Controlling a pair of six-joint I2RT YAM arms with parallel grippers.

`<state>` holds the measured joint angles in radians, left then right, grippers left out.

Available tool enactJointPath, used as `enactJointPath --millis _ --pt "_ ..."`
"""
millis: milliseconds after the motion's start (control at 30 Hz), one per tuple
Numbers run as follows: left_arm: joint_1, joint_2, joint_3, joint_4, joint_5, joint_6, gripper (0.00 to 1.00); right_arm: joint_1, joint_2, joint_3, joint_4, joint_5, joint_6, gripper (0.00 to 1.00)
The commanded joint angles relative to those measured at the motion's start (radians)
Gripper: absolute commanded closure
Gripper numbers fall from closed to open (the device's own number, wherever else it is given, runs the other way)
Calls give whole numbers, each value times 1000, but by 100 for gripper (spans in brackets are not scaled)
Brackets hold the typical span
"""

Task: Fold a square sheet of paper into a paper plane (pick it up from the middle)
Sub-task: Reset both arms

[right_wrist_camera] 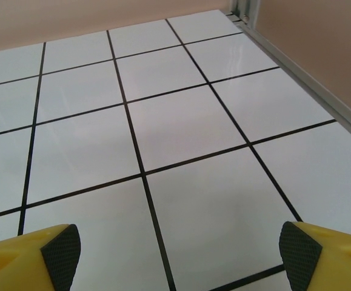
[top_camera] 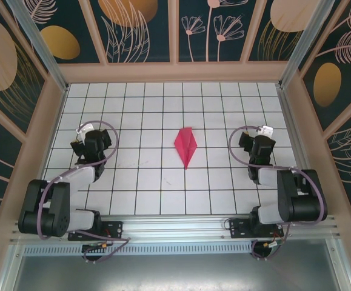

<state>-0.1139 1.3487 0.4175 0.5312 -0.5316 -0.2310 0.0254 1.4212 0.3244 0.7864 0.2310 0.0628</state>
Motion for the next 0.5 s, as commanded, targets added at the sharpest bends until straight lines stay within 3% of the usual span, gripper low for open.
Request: enactJointPath --millis 0,67,167,233,300,367,400,467 --pt "15 43 -57 310 69 162 2 -25 52 13 231 -142 -51 13" --pt "20 63 -103 494 122 211 1 -40 98 8 279 -202 -55 15" --pt "34 97 -83 519 216 199 2 -57 85 -44 344 -282 -64 15" --pt "41 146 -127 660 278 196 1 -53 121 -115 508 -296 -76 15" --pt "82 142 -168 708 325 157 2 -53 111 -119 503 -286 -72 14" --pt "94 216 -235 931 348 155 1 -58 118 -87 449 -261 -54 11" --pt "95 178 -224 834 337 143 1 -62 122 -90 462 -264 -53 2" --pt "95 204 -211 862 304 137 2 -61 119 -89 459 -263 -54 1"
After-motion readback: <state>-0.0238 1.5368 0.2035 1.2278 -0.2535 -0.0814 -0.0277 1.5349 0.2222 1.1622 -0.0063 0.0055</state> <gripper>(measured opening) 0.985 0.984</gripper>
